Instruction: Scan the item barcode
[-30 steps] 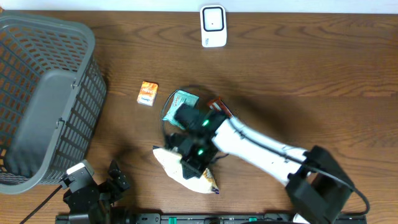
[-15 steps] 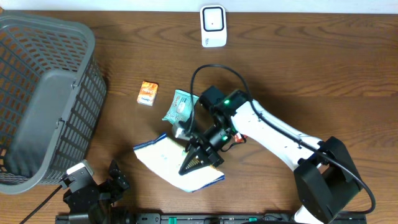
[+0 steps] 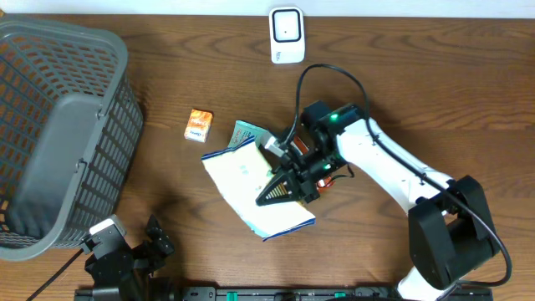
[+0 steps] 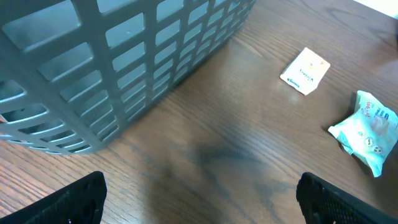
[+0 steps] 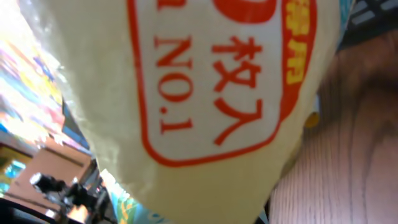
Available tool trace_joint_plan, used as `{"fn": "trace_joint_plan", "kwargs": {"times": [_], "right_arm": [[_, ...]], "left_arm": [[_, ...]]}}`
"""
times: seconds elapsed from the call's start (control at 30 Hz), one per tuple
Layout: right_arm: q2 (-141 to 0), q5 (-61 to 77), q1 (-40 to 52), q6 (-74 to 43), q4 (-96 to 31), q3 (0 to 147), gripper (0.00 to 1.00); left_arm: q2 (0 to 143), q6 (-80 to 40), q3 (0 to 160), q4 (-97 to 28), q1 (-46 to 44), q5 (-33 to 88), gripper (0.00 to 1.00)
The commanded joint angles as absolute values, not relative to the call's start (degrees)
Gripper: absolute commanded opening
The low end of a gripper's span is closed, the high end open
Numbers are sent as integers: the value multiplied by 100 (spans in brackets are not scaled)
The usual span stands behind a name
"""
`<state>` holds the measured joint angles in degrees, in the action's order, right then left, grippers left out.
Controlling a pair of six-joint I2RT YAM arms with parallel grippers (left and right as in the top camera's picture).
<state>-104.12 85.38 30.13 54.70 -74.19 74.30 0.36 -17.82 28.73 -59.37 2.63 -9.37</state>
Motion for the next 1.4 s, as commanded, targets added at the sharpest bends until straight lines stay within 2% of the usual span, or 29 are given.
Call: {"fn": "trace_joint_plan", "kwargs": {"times": [0.0, 0.37, 1.13, 1.37], "right_arm": [[-10263, 8947, 2932, 5577, -7629, 7467, 1], [-10263, 8947, 2906, 5579, -8331, 7467, 1], [-10263, 8711, 2906, 5581, -8759, 7467, 1], [-10263, 8451, 2729, 6010, -9170, 7443, 1]], "left_arm": [[27, -1789, 2871, -5935, 283, -969, 98], [27, -1789, 2871, -5935, 283, -969, 98], [27, -1789, 2871, -5935, 283, -969, 98], [27, -1789, 2871, -5935, 283, -969, 98]]}}
